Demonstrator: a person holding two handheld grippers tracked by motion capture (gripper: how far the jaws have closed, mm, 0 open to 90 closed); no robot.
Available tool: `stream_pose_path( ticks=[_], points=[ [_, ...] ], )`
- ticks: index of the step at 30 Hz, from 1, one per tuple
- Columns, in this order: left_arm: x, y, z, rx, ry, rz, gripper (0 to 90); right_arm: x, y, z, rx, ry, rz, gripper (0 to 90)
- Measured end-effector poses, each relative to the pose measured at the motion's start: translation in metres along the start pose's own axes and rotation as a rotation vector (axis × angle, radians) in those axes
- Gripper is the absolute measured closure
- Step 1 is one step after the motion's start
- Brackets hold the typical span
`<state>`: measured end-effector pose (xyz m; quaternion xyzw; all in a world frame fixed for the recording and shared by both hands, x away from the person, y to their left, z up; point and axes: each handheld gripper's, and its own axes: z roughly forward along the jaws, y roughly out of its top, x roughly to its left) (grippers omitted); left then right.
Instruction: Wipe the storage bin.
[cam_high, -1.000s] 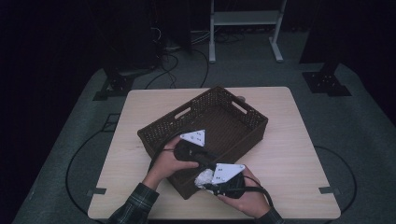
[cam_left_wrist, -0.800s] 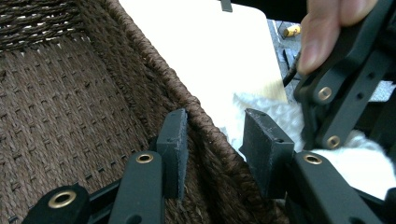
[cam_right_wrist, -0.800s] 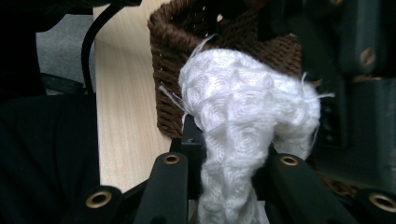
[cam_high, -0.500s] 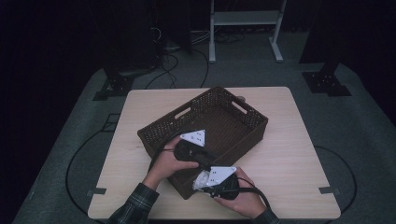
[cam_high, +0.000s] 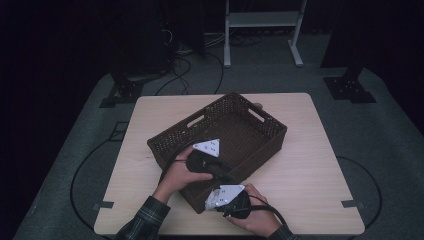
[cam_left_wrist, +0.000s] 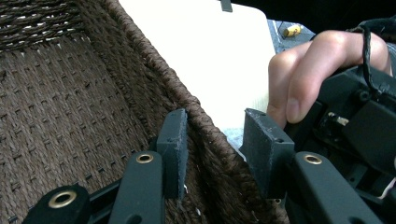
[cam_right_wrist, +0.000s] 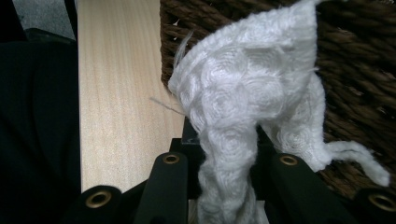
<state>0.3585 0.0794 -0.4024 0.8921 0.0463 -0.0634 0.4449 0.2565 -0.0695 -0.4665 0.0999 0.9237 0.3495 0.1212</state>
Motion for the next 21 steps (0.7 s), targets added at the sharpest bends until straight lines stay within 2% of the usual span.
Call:
stream_pose_path(
  ticks=[9,15,21],
  points=[
    [0.000,0.000,0.000,-0.002,0.002,-0.001,59.8,0.011,0.001,0.011,0.045,0.016,-0.032,74.5],
    [0.000,0.000,0.000,-0.002,0.003,-0.002,59.9,0.015,0.008,0.013,0.020,0.044,-0.054,74.5],
    [0.000,0.000,0.000,-0.003,0.002,-0.001,59.9,0.018,0.020,0.004,-0.030,0.062,-0.045,74.6]
  ],
)
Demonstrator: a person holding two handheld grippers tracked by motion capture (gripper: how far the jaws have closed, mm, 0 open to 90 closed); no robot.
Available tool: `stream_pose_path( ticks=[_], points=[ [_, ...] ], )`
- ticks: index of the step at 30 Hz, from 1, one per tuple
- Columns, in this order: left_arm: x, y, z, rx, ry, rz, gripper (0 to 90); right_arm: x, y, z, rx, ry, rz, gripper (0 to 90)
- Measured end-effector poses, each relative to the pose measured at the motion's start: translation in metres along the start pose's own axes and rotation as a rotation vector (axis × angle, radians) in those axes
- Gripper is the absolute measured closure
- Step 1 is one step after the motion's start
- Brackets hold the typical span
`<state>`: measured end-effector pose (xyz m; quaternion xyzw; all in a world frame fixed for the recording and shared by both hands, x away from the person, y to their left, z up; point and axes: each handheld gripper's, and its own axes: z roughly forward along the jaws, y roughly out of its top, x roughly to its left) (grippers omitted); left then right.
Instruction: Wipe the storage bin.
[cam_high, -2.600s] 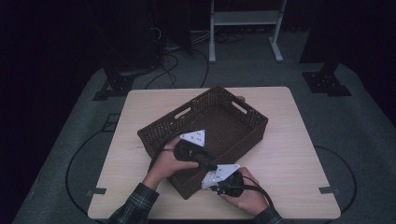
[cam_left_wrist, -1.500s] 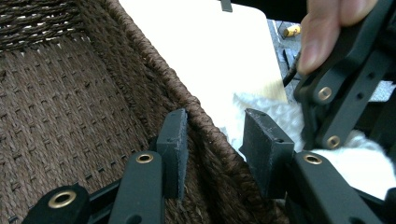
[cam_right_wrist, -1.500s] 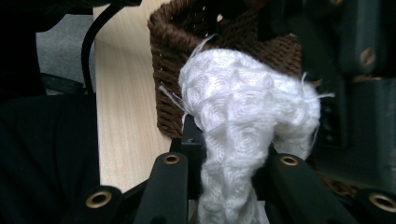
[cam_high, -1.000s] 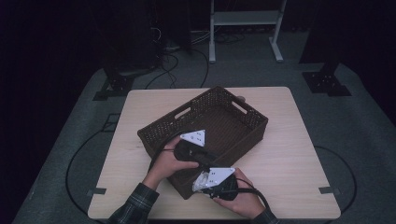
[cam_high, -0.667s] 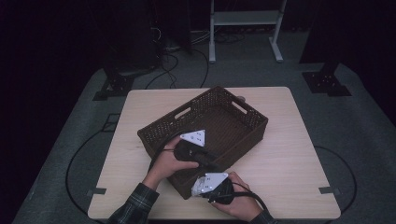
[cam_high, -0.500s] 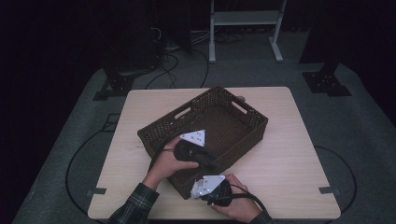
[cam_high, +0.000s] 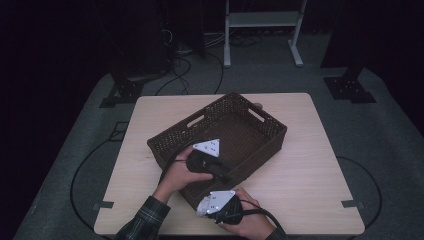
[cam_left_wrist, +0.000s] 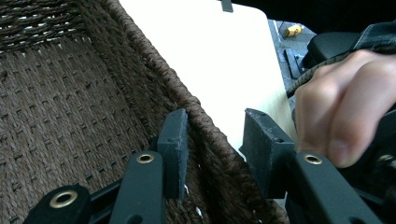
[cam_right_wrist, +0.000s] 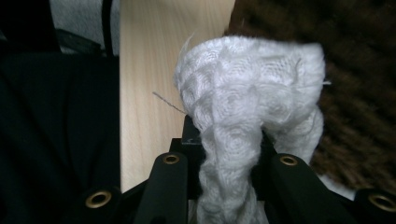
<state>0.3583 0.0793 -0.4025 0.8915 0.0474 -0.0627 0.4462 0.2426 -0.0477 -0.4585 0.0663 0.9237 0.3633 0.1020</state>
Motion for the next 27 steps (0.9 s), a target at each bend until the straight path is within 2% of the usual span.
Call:
stream_pose_path(
  ticks=[3,4,7,12,18,25,27],
  points=[
    [0.000,0.000,0.000,0.004,0.000,0.001,59.9,-0.001,0.005,-0.011,-0.044,-0.004,0.008,74.6],
    [0.000,0.000,0.000,0.004,0.000,0.001,59.9,-0.001,0.005,-0.011,-0.044,-0.004,0.008,74.6],
    [0.000,0.000,0.000,0.001,-0.001,-0.001,59.9,-0.004,0.012,-0.029,-0.099,-0.021,0.011,74.6],
    [0.000,0.000,0.000,0.001,-0.001,0.000,59.9,-0.006,0.013,-0.041,-0.123,-0.033,0.016,74.6],
    [0.000,0.000,0.000,0.001,-0.001,-0.001,60.0,-0.006,0.006,-0.043,-0.122,-0.030,0.032,74.5],
    [0.001,0.001,0.000,0.002,-0.004,-0.008,60.3,-0.012,-0.016,-0.047,-0.091,-0.055,0.088,74.4],
    [0.001,0.001,0.000,-0.001,-0.002,-0.010,60.4,-0.015,-0.025,-0.049,-0.080,-0.066,0.117,74.3]
  ],
)
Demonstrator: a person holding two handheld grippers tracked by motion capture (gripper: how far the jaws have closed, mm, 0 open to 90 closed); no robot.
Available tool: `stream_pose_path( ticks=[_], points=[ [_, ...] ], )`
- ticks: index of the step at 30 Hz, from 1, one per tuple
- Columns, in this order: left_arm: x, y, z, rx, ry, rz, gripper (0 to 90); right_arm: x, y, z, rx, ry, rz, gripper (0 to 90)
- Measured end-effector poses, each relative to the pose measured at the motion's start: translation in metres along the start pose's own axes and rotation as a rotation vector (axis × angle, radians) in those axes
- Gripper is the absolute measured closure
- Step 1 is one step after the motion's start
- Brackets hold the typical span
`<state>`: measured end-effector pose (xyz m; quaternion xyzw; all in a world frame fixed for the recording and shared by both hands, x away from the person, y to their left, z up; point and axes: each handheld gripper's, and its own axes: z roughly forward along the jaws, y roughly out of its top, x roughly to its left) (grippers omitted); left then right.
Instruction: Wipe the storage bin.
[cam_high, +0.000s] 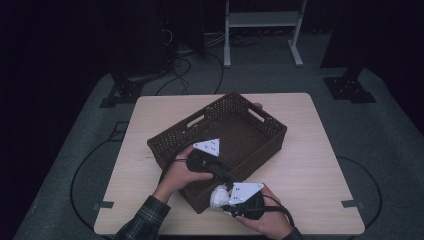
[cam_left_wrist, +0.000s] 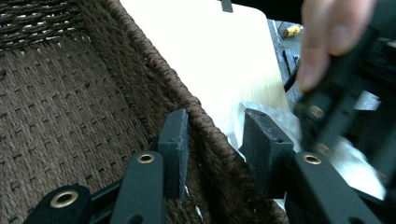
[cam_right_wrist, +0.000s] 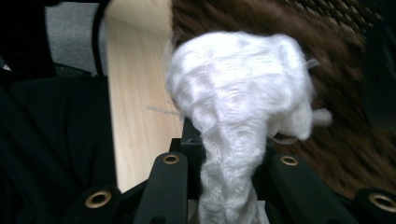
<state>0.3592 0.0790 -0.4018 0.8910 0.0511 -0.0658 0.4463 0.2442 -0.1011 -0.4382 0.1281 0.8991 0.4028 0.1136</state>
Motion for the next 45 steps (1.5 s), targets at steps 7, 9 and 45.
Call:
stream_pose_path(
  ticks=[7,9,45],
  points=[
    [0.001,0.000,-0.001,0.004,-0.001,0.004,60.5,-0.016,-0.024,-0.013,0.035,-0.051,0.073,74.3],
    [0.001,0.000,-0.002,-0.014,0.002,-0.010,60.9,-0.025,-0.033,-0.021,0.037,-0.079,0.112,74.2],
    [-0.018,-0.036,-0.109,-0.078,0.203,-0.195,89.9,-0.089,-0.110,-0.082,0.045,-0.365,0.368,73.1]
  ],
)
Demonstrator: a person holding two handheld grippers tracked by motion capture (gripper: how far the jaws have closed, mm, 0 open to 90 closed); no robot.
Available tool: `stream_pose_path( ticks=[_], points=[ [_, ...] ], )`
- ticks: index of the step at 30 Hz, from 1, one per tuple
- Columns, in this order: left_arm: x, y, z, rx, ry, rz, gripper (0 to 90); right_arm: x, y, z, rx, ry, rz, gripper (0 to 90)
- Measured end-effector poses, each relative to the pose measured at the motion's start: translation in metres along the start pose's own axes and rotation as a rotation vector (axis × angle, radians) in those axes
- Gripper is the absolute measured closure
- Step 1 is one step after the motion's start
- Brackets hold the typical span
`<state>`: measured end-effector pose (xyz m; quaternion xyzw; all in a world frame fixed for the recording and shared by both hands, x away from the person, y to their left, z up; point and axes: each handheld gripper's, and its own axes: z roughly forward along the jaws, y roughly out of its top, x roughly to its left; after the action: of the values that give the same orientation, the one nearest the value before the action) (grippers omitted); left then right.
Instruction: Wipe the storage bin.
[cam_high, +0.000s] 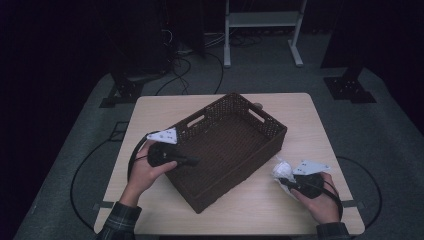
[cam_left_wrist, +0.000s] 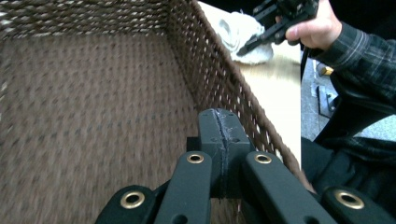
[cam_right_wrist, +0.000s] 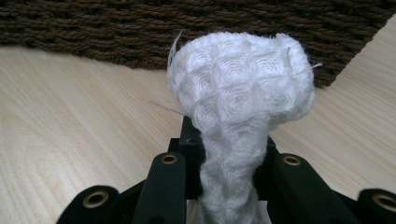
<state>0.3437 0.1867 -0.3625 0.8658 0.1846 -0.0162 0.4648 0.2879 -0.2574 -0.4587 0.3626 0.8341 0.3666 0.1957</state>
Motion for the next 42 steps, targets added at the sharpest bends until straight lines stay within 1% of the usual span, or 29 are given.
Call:
stream_pose_path(
  ticks=[2,4,7,10,12,14,16,18,21,22,27,30,33,40,42],
  points=[
    [-0.002,-0.008,-0.010,0.008,0.014,-0.002,89.8,-0.001,0.000,0.000,-0.001,-0.006,0.004,73.1],
    [-0.003,-0.014,-0.017,0.010,0.013,-0.010,89.8,-0.002,-0.001,-0.001,0.000,-0.011,0.004,73.0],
    [-0.006,-0.026,-0.028,0.019,0.031,-0.015,89.7,-0.004,-0.002,-0.001,-0.001,-0.023,0.007,73.0],
    [-0.010,-0.038,-0.038,0.010,0.031,-0.028,89.6,-0.006,-0.003,-0.003,-0.001,-0.031,0.015,73.0],
    [-0.012,-0.044,-0.042,0.013,0.038,-0.033,89.6,-0.007,-0.004,-0.003,-0.001,-0.033,0.015,73.1],
    [-0.013,-0.051,-0.043,0.015,0.029,-0.036,89.6,-0.007,-0.004,-0.003,-0.001,-0.033,0.015,73.0],
    [-0.013,-0.054,-0.040,0.015,0.025,-0.039,89.5,-0.006,-0.004,-0.003,0.000,-0.033,0.015,73.1],
    [-0.012,-0.057,-0.035,0.027,0.026,-0.040,89.3,-0.006,-0.004,-0.003,0.000,-0.032,0.016,73.0],
    [-0.011,-0.057,-0.027,0.047,0.024,-0.041,89.0,-0.006,-0.004,-0.003,0.001,-0.032,0.015,73.1],
    [-0.012,-0.056,-0.025,0.037,0.013,-0.041,89.4,-0.006,-0.004,-0.003,0.000,-0.032,0.015,73.1],
    [-0.012,-0.053,-0.018,0.035,0.006,-0.039,89.5,-0.006,-0.004,-0.003,-0.001,-0.031,0.016,73.0],
    [-0.013,-0.049,-0.012,0.030,0.001,-0.041,89.6,-0.005,-0.004,-0.003,0.001,-0.030,0.016,73.1],
    [-0.015,-0.044,-0.004,0.031,-0.005,-0.030,89.6,-0.004,-0.004,-0.003,0.004,-0.030,0.013,73.2],
    [-0.018,-0.029,0.018,0.041,-0.040,0.003,89.5,-0.002,-0.004,-0.004,0.019,-0.028,0.007,73.3],
    [-0.018,-0.024,0.026,0.047,-0.049,0.016,89.5,-0.002,-0.005,-0.005,0.019,-0.028,0.012,73.5]
  ],
)
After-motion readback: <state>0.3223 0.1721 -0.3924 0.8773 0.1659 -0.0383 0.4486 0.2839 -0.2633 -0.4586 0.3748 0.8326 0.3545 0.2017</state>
